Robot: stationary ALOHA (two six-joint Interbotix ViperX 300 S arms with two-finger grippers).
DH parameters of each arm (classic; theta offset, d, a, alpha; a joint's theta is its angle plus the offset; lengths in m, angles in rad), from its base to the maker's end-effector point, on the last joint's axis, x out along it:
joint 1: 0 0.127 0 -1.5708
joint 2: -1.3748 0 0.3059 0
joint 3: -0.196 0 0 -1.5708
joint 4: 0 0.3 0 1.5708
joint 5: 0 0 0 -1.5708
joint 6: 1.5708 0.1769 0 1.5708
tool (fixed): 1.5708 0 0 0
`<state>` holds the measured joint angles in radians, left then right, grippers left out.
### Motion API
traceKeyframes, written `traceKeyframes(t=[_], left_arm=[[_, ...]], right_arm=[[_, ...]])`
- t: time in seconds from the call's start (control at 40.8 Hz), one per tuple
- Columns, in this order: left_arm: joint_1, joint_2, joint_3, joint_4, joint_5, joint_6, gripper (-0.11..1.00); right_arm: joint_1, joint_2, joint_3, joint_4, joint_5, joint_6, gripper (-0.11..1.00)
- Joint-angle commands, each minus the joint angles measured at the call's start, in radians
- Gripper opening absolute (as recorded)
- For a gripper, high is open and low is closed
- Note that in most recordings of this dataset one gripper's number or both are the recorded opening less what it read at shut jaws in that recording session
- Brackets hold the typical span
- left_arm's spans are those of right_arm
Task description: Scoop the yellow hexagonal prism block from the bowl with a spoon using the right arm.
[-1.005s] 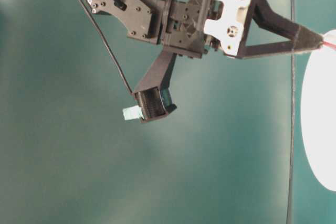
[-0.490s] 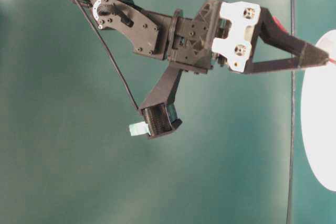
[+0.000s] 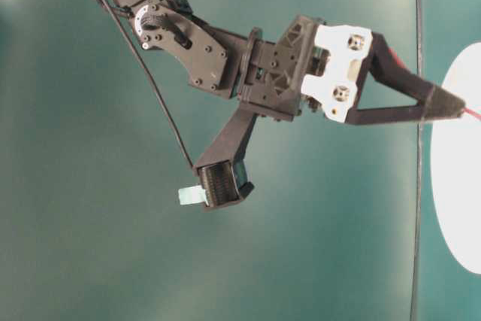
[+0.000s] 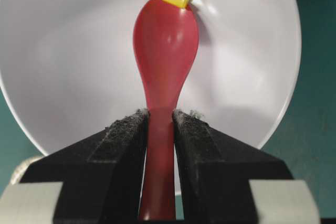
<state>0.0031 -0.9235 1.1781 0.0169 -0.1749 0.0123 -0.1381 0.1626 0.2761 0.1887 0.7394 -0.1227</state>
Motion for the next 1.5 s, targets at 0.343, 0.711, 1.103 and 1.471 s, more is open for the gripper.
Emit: traceKeyframes(t=[0.343,0.711,1.103,1.471], left_arm=[[0.0,0.003,-0.021,0.003,-0.009,0.002,-0.01],[0.002,0.003,-0.023,0.003,-0.011,0.002,-0.01],[0.0,0.003,-0.023,0.003,-0.011,0.002,-0.01],[0.002,0.003,-0.023,0.003,-0.011,0.002,-0.01]], right_arm=[[0.002,-0.014,-0.025,-0.002,-0.074,0.0,0.22],[0.002,-0.023,-0.025,-0.002,-0.123,0.003,0.22],[0.002,-0.055,-0.025,-0.002,-0.135,0.009,0.22],[0.002,-0.086,-0.018,-0.002,-0.135,0.012,0.22]])
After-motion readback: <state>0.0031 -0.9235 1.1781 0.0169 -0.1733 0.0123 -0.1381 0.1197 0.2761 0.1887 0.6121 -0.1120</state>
